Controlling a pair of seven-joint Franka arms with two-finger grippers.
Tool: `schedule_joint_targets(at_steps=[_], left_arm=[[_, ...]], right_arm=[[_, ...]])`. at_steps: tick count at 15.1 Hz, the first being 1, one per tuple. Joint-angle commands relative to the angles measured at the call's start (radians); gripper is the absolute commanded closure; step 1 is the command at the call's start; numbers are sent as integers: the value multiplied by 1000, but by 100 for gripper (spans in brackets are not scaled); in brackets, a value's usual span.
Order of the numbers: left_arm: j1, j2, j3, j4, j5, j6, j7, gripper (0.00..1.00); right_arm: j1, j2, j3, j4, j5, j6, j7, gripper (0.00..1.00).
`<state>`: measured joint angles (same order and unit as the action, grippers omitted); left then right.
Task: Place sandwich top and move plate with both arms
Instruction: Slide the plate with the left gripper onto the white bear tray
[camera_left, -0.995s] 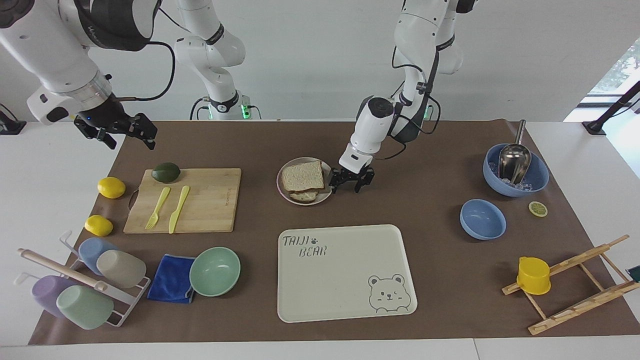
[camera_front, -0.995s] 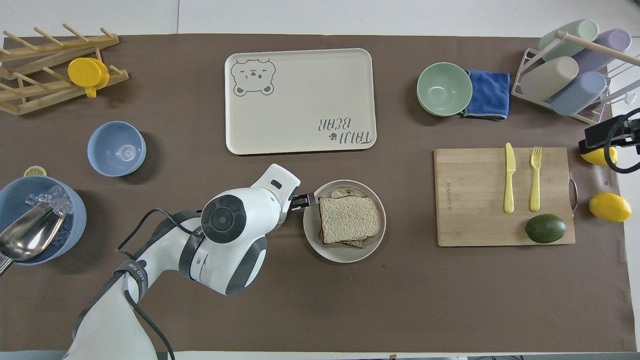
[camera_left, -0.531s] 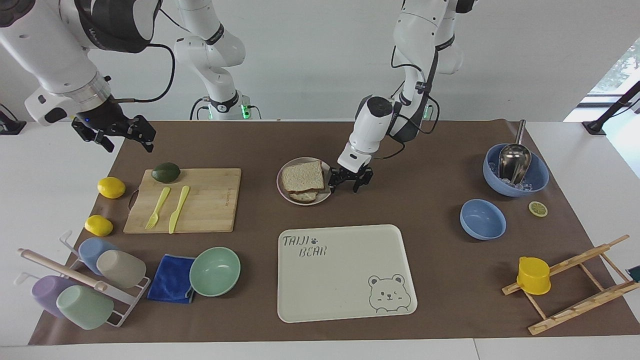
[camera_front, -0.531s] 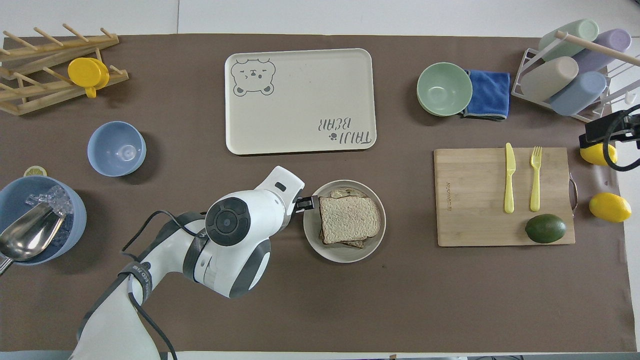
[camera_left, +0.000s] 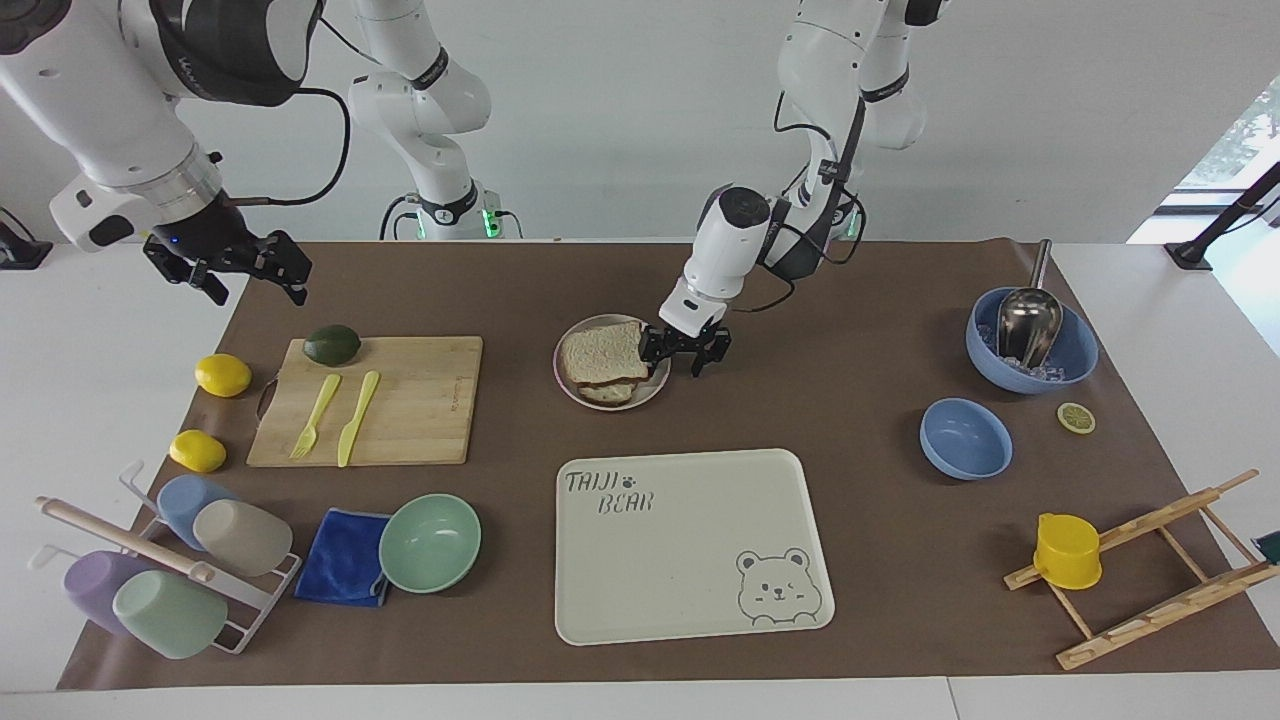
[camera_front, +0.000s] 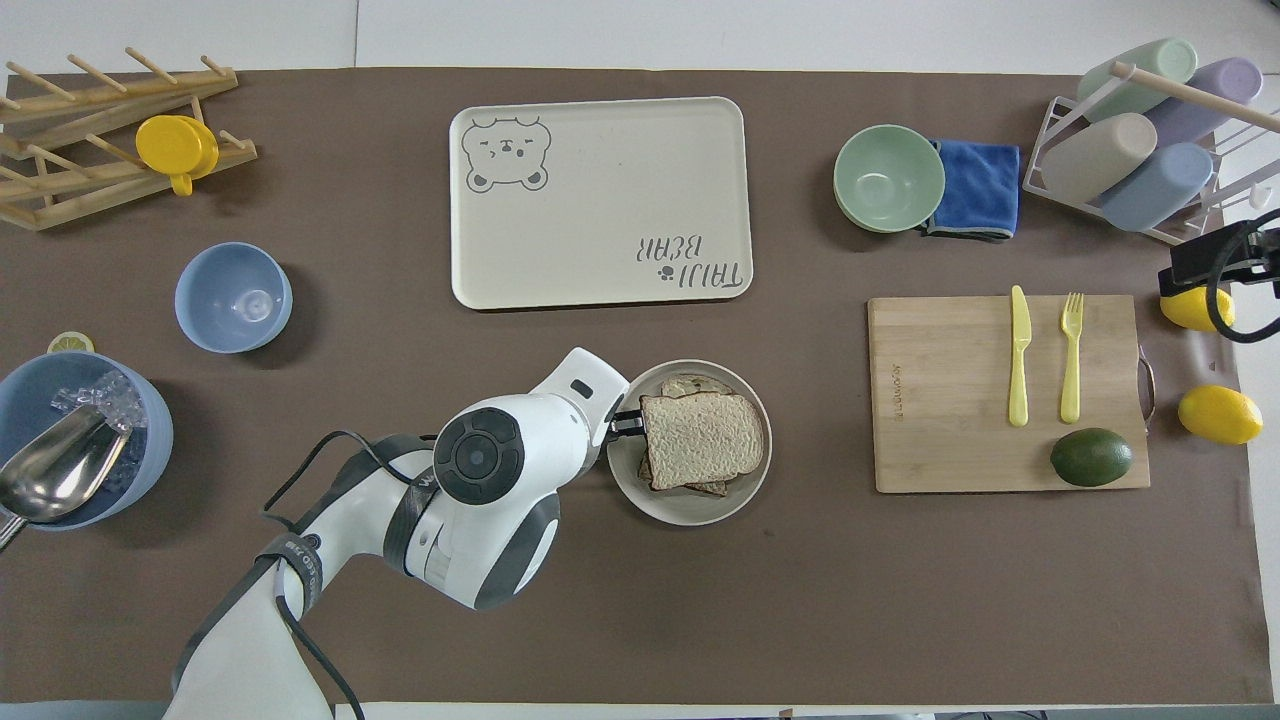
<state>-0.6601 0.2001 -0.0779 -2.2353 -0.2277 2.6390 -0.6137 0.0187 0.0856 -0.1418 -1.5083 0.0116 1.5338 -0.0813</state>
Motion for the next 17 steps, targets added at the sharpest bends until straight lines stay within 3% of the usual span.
schedule_joint_targets(at_steps=[1, 2, 8, 11, 17], left_arm=[[-12, -16, 10, -1, -15, -39, 12, 93], [-21, -18, 10, -3, -15, -39, 9, 100], [-27, -31, 10, 3, -51, -83, -3, 100], [-1, -77, 13, 19, -65, -148, 3, 100], [167, -70, 15, 221, -88, -369, 9, 100]], right_arm=[[-6, -20, 8, -23, -1, 9, 15, 0], [-6, -20, 8, -23, -1, 9, 15, 0], [-6, -20, 8, -23, -1, 9, 15, 0], [-6, -20, 7, -23, -1, 9, 15, 0], [-6, -20, 8, -23, -1, 9, 15, 0]])
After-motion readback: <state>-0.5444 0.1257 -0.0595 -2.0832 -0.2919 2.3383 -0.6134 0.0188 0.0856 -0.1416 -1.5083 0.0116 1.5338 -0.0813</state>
